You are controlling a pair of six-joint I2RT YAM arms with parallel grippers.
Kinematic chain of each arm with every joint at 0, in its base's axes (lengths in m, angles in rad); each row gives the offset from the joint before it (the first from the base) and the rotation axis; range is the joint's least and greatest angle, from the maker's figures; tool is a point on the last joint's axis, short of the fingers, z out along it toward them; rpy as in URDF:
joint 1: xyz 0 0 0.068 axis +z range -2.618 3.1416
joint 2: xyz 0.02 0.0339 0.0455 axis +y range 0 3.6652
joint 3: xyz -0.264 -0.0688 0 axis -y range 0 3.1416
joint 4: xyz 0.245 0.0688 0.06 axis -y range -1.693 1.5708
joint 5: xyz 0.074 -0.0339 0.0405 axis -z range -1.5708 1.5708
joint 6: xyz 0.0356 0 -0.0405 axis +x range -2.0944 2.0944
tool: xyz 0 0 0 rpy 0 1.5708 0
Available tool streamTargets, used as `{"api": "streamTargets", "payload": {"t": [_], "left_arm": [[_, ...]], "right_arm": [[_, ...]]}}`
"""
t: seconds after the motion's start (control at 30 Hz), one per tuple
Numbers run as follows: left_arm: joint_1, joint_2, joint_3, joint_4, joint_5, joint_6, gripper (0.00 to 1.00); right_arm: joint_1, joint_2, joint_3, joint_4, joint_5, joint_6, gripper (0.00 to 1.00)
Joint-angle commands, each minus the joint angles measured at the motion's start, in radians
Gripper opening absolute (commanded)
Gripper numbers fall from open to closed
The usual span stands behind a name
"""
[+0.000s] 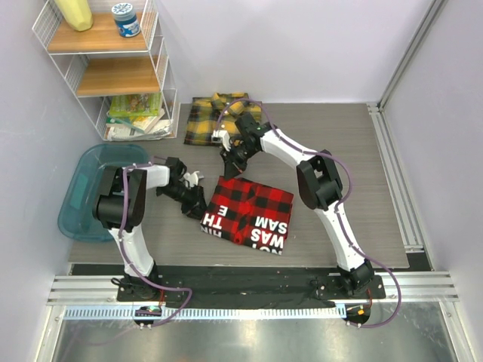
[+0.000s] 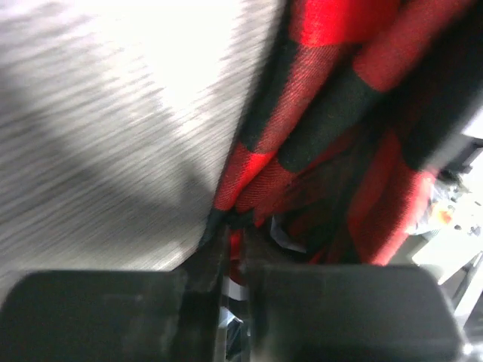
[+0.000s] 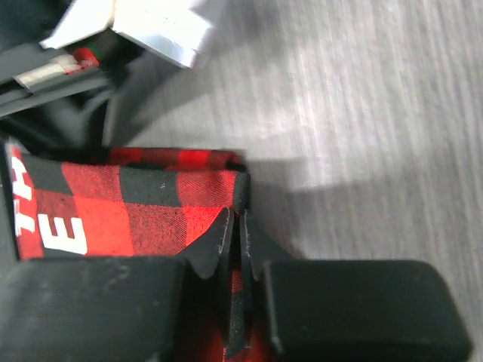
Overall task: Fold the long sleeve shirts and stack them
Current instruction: Fold the shirt
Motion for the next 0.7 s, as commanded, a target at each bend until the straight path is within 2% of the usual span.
{"api": "streamTargets", "payload": {"t": [0.0, 0.03, 0.07, 0.1, 0.17, 0.23, 0.4, 0.43, 0.5, 0.53, 0.67], "left_arm": [[0.033, -0.002, 0.023, -0.024, -0.083, 0.058, 0.33], [0.046, -0.025, 0.039, -0.029, -0.099, 0.060, 0.38], [0.061, -0.045, 0.046, -0.034, -0.110, 0.061, 0.50], [0.097, -0.066, 0.053, -0.043, -0.132, 0.063, 0.55], [0.131, -0.132, 0.078, -0.053, -0.167, 0.072, 0.59], [0.167, -0.195, 0.101, -0.064, -0.192, 0.083, 0.60], [0.133, -0.303, 0.131, -0.076, -0.175, 0.188, 0.60], [0.115, -0.313, 0.139, -0.113, -0.155, 0.207, 0.57], [0.022, -0.304, 0.162, -0.158, -0.135, 0.250, 0.53], [-0.053, -0.285, 0.162, -0.206, -0.123, 0.276, 0.49], [-0.192, -0.220, 0.122, -0.170, -0.178, 0.232, 0.47]], "right_arm": [[-0.002, 0.009, 0.032, 0.073, 0.073, 0.034, 0.13], [-0.002, 0.012, 0.029, 0.072, 0.087, 0.034, 0.15], [-0.002, 0.012, 0.025, 0.070, 0.096, 0.042, 0.18], [-0.002, 0.020, 0.023, 0.072, 0.102, 0.043, 0.17], [-0.004, 0.026, 0.013, 0.073, 0.103, 0.056, 0.13], [-0.004, 0.044, 0.011, 0.073, 0.118, 0.076, 0.13], [-0.053, 0.022, 0.011, 0.078, 0.156, 0.184, 0.37], [-0.069, -0.019, 0.000, 0.080, 0.149, 0.210, 0.46], [-0.124, -0.075, -0.077, 0.080, 0.104, 0.259, 0.52], [-0.142, -0.128, -0.116, 0.084, 0.090, 0.273, 0.59], [-0.214, -0.245, -0.378, 0.080, 0.032, 0.298, 0.60]]}}
